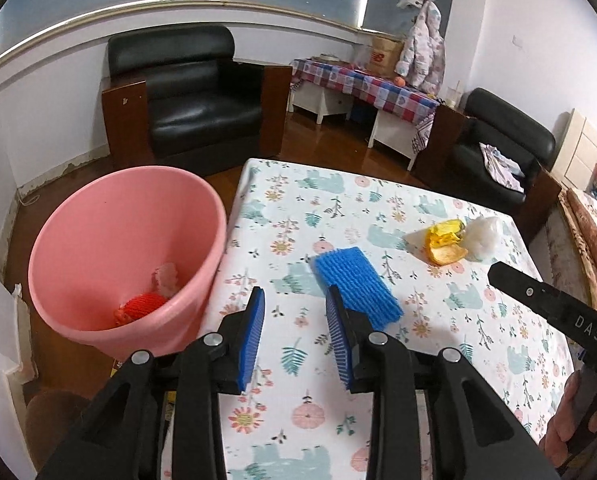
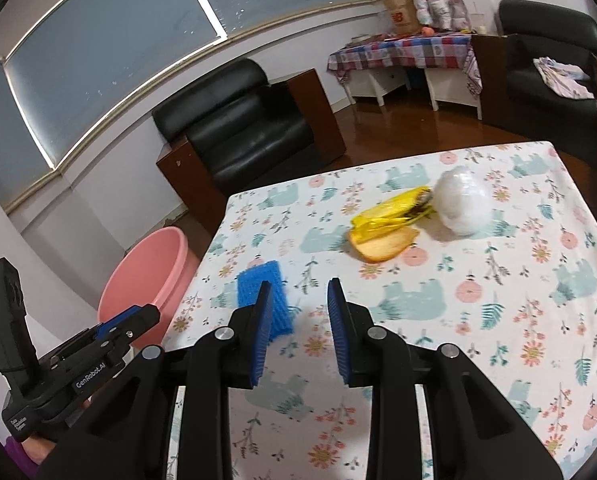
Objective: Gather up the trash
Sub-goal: 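Move both tools back over the table toward the blue foam net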
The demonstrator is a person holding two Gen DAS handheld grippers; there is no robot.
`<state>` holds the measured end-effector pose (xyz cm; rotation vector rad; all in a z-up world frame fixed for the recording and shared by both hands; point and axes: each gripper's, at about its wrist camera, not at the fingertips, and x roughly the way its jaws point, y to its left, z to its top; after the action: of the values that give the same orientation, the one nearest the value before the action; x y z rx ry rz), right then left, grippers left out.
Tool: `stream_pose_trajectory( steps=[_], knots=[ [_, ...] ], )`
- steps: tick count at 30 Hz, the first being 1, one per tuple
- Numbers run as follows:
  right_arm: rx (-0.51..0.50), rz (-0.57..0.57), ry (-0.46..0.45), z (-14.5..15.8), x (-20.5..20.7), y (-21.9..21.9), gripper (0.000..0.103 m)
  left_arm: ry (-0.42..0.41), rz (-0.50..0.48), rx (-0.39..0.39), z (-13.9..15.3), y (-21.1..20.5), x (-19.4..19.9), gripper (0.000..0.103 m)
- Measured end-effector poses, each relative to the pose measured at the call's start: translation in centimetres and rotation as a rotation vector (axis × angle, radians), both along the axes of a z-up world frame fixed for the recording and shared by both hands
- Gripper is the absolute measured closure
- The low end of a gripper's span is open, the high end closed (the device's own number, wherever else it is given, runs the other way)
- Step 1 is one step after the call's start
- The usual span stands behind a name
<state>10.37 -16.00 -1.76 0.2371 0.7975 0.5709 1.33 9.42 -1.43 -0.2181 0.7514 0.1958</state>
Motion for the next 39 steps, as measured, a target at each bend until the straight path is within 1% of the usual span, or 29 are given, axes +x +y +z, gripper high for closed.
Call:
stream_pose_trajectory(
  steps=[9,19,24,34,39],
  knots=[
    [0.028,-0.04,0.013,-0.4,0.2,-2.6,0.075,0.017,-0.03,0.019,0.1,-2.1,0.7,0.069],
    [0.05,-0.075,0.031,-1.0,0.5,-4.4,0.075,0.03,-0.044,0.028,-0.1,-3.0,1.2,0.068],
    [0.059,-0.086,0.039,-1.2,0.7,-5.0,0.075,0.035,-0.049,0.028,-0.3,-3.3,1.4,0.064],
    [0.068,-0.112,0.064,-2.1,1.1,-6.1,0.075,0.051,-0.052,0.007,-0.9,-3.7,1.7,0.061],
    [0.068,-0.13,0.07,-2.4,1.2,-7.0,0.075,0.074,-0.043,-0.039,-1.7,-3.4,2.0,0.059]
  ],
)
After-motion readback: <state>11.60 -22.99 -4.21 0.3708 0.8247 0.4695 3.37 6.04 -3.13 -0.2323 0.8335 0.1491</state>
